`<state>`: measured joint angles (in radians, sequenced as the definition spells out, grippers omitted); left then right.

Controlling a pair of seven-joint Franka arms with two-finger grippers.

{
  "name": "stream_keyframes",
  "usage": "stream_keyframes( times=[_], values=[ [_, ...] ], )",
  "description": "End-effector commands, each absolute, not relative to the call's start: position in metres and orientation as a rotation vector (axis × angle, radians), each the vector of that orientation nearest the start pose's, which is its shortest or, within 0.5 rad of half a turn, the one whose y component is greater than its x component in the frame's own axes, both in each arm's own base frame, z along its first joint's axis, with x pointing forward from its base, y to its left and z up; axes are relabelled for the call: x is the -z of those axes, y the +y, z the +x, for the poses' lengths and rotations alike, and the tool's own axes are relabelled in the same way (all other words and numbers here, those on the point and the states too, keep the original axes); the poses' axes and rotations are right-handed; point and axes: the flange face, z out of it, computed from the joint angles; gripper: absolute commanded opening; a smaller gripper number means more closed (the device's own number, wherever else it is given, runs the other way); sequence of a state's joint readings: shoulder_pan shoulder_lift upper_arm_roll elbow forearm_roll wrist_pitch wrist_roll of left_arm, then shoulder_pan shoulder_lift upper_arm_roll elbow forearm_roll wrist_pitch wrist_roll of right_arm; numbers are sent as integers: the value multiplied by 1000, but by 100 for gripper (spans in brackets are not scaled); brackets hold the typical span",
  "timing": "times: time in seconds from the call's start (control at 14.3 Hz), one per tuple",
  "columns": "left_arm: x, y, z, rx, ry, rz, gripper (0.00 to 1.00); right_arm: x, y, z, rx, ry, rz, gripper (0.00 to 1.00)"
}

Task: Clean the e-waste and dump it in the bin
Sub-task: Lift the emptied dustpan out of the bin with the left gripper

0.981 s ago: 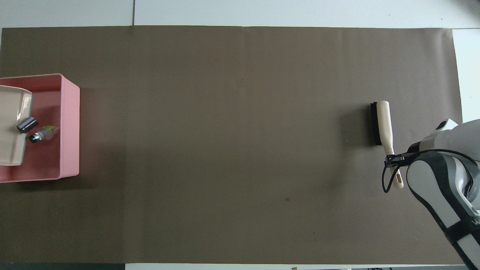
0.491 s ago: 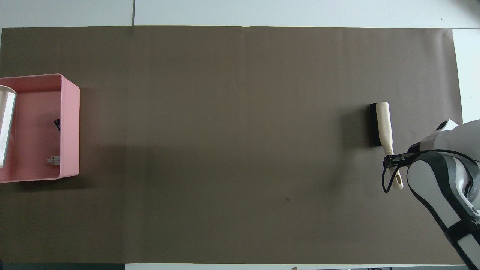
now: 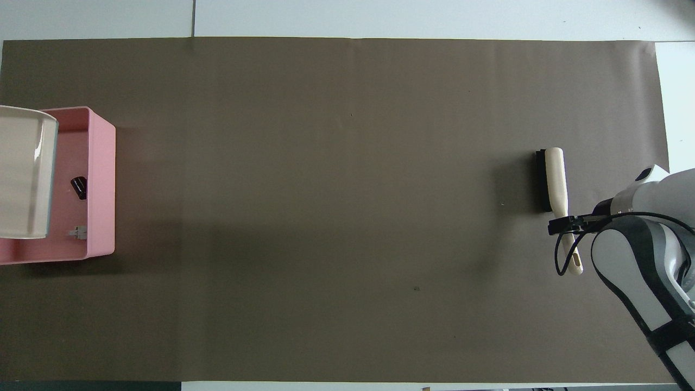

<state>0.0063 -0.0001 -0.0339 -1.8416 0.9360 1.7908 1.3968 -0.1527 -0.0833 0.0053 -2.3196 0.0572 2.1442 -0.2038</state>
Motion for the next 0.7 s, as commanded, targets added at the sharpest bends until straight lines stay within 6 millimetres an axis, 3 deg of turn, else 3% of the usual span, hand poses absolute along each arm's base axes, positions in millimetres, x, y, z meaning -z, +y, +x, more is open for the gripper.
stream_keyframes(
  times=[0.0, 0.21, 0.35, 0.49, 0.63],
  values=[
    [-534, 10, 552, -658, 1860, -1701, 0, -406, -72, 502, -17, -35, -3104, 99],
    [-492, -52, 532, -559, 1967, -1726, 0, -444, -85, 525, 146, -25, -3122, 99],
    [-461, -80, 522, -504, 2053, -1732, 0, -463, -76, 530, 185, -59, -3162, 99],
    [-430, -110, 512, -470, 2089, -1743, 0, -489, -73, 539, 193, 138, -3166, 99],
    [-401, -129, 509, -440, 2123, -1743, 0, -535, -58, 552, 148, 227, -3171, 99]
  ],
)
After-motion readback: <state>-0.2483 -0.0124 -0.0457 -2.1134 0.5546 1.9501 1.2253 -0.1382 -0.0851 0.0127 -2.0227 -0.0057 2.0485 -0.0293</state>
